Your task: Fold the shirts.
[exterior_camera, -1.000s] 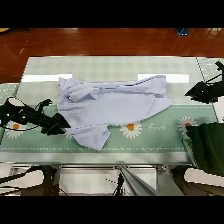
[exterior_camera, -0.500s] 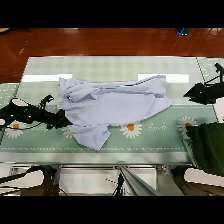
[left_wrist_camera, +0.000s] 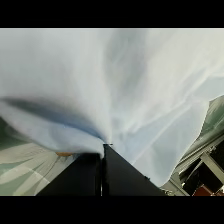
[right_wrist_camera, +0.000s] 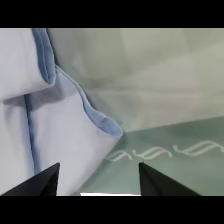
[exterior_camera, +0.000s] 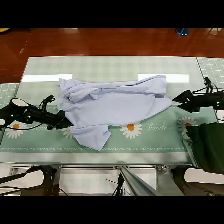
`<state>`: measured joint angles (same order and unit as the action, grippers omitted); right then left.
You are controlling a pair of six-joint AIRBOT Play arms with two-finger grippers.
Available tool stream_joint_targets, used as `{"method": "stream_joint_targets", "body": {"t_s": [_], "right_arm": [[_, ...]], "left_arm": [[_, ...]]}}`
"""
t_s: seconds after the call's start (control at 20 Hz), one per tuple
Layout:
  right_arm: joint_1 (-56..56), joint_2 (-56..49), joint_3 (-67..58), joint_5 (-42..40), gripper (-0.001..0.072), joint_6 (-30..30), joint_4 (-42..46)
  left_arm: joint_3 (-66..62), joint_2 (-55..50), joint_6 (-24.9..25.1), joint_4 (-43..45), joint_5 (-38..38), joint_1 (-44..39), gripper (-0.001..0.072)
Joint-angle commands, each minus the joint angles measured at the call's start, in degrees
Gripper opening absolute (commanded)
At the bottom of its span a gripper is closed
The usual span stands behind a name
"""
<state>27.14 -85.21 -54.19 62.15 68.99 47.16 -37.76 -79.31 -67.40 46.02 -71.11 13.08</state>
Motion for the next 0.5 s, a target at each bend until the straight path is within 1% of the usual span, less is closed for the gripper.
{"method": "stream_joint_targets", "body": {"t_s": [0.0, 0.1, 0.15, 0.2, 0.25, 0.3, 0.35, 0.45], "right_arm": [[-4.02, -3.1, 0.87, -5.03, 0.0533, -0.2, -2.62], [-8.28, -4.76, 0.87, -10.4, 0.053, 2.05, -2.45], [-10.08, -4.98, 0.87, -13.62, 0.0474, 3.85, -2.84], [-11.23, -4.79, 0.66, -14.93, 0.0264, 4.44, -3.39], [-11.65, -4.52, -0.28, -14.25, 0.0043, 4.44, -3.58], [-11.52, -3.82, -1.46, -12.83, 0.0027, 4.37, -3.45], [-10.93, -2.29, -3.06, -10.84, 0.0027, 3.72, -3.02], [-9.07, 2.73, -6.75, -7.08, 0.0026, 1.01, -2.93]], "left_arm": [[-0.09, 0.04, 0.96, -0.04, -0.02, 0.0, 0.0021], [-0.11, 0.04, 0.98, -0.02, 0.26, 0.02, 0.0021], [-0.13, 0.04, 1.36, -0.02, 0.39, 0.04, 0.0021], [-0.13, 0.07, 2.19, -0.11, 0.42, 0.28, 0.0021], [-0.26, 0.13, 2.23, -0.31, 0.35, 0.81, 0.0021], [-0.94, 0.5, 2.25, -0.33, -0.07, 1.6, 0.0021], [-2.16, 1.51, 2.25, -0.66, -0.87, 2.54, 0.0021], [-6.12, 5.25, 2.25, -1.27, -3.21, 4.17, 0.002]]}}
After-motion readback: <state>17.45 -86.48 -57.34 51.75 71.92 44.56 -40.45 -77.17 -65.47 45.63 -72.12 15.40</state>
